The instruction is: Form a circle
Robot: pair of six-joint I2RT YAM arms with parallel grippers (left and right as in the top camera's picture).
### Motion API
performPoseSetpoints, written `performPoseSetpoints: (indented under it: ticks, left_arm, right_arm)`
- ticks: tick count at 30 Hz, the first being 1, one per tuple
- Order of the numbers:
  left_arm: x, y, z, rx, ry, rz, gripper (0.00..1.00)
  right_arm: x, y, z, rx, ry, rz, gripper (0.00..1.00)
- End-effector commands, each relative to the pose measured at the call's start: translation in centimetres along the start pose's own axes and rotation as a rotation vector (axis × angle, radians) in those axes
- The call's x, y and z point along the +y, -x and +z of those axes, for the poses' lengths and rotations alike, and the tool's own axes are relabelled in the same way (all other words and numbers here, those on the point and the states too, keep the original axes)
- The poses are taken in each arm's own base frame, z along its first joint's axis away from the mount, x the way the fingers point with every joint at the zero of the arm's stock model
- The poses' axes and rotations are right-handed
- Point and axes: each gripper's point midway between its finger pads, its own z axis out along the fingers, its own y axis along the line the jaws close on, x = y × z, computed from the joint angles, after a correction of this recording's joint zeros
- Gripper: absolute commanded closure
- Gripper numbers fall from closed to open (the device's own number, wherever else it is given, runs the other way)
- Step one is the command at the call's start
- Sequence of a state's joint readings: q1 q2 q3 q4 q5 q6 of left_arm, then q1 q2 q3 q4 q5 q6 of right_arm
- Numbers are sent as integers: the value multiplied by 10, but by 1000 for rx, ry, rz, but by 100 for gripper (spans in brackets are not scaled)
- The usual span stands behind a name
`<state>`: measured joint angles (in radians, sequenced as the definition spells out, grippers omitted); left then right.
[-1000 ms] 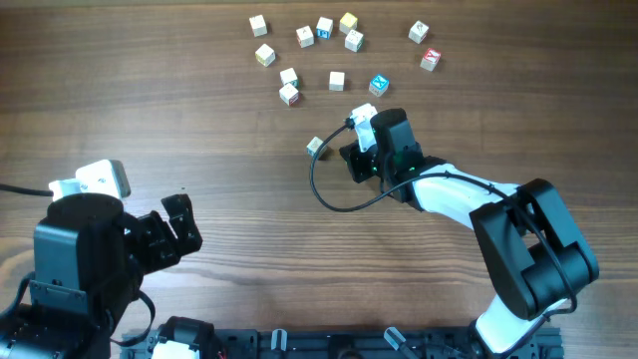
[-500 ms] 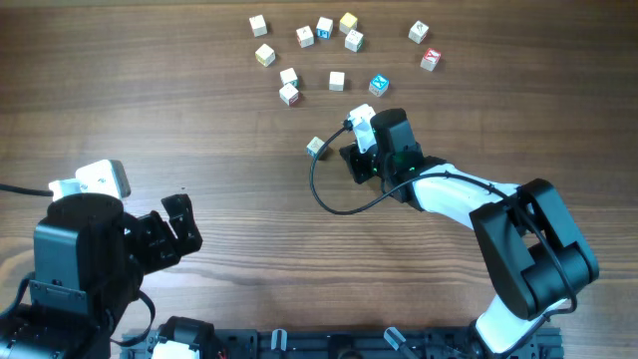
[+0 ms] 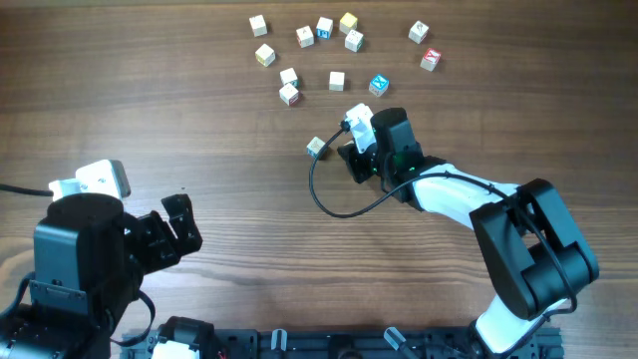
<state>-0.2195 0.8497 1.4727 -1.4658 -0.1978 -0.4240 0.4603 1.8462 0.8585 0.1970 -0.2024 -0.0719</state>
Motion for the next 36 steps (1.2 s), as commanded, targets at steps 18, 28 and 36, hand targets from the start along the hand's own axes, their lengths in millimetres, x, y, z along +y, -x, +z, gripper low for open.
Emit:
performPoseSetpoints:
  ticks: [18, 28, 36]
  left_arm:
    - [3, 2, 0, -8, 15, -11, 0]
    - [3, 2, 0, -9, 15, -11, 0]
    - [3, 2, 0, -9, 15, -11, 0]
  right_arm:
    - [6, 7, 4, -39, 35, -25, 63]
    - [6, 11, 3, -57, 33, -26, 62]
    - [4, 71, -29, -248, 36, 165, 53]
